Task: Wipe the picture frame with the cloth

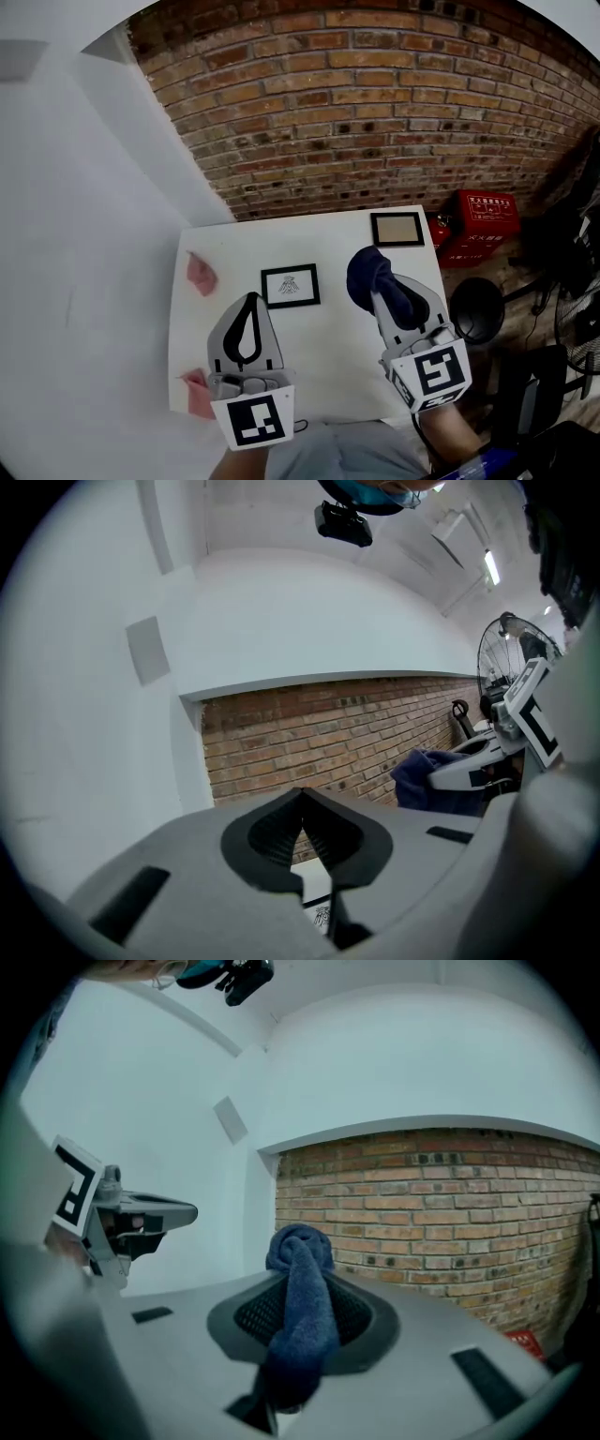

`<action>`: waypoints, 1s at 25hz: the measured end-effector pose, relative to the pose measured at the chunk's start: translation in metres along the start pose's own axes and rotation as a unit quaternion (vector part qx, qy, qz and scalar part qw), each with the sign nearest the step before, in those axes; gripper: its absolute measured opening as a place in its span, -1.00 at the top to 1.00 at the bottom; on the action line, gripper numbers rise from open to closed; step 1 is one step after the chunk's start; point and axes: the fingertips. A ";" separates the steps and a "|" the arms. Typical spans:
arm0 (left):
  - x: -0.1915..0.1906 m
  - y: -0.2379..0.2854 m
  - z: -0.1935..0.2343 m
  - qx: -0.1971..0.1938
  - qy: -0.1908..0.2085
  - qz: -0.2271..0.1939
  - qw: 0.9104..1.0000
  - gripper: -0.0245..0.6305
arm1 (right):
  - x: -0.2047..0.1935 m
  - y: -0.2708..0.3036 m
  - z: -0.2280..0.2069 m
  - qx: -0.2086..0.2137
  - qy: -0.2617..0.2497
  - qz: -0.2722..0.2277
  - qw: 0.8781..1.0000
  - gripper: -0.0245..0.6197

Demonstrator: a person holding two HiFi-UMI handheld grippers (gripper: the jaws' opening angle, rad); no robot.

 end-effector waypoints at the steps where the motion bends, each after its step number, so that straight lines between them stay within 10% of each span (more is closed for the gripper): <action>1: -0.001 -0.002 0.001 0.000 0.001 0.000 1.000 0.90 | 0.000 0.000 0.002 0.000 -0.003 -0.002 1.000 0.68; 25: -0.003 -0.015 -0.003 -0.008 0.010 -0.001 1.000 0.90 | -0.005 -0.014 0.011 0.000 0.006 -0.005 1.000 0.68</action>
Point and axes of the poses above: the fingertips, and each gripper's own axes: y forward along the fingers, z to its left, x out of its top, and after that the axes turned 3 degrees about -x, right-handed
